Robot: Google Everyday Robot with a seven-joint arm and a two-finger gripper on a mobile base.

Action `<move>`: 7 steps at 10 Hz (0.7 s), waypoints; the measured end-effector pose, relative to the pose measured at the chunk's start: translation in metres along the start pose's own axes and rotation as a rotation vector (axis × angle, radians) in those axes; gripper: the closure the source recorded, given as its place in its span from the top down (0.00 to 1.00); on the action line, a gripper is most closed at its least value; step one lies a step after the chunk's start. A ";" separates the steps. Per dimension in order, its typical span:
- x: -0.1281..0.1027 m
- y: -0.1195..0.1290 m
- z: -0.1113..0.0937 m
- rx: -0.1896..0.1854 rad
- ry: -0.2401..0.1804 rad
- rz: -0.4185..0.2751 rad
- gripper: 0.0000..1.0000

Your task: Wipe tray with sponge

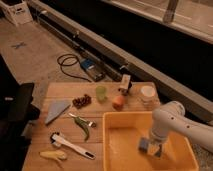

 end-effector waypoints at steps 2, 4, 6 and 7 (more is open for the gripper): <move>-0.003 -0.032 -0.004 0.030 0.017 0.036 0.00; -0.015 -0.043 -0.007 0.043 0.008 0.030 0.00; -0.036 -0.033 -0.007 0.046 -0.017 -0.009 0.00; -0.050 -0.023 -0.008 0.045 -0.030 -0.042 0.00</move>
